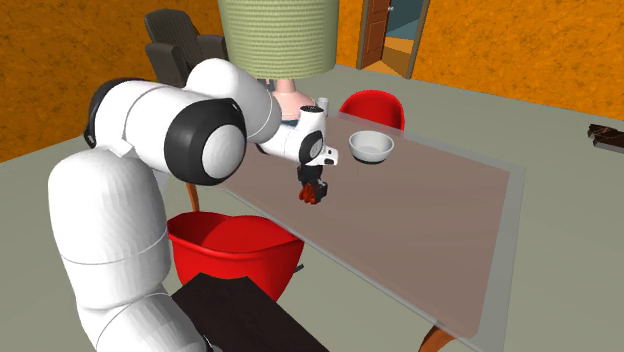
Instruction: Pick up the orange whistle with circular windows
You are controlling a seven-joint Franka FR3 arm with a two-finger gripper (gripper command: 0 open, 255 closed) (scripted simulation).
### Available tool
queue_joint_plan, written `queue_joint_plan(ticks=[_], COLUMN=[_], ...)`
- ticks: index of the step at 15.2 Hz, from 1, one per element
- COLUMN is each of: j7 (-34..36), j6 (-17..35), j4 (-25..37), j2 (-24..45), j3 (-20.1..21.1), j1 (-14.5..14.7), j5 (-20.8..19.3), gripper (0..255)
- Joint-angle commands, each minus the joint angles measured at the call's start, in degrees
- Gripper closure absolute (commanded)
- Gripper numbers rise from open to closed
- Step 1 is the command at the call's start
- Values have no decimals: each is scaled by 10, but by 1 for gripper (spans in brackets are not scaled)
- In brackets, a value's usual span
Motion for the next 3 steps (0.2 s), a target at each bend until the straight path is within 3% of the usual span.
queue_joint_plan(ticks=[1, 3], j7=[-2, -2], j6=[-12, -13], j4=[3, 3], j2=[-9, -10], j3=[1, 1], j1=[-1, -1], j5=[2, 2], gripper=[255, 255])
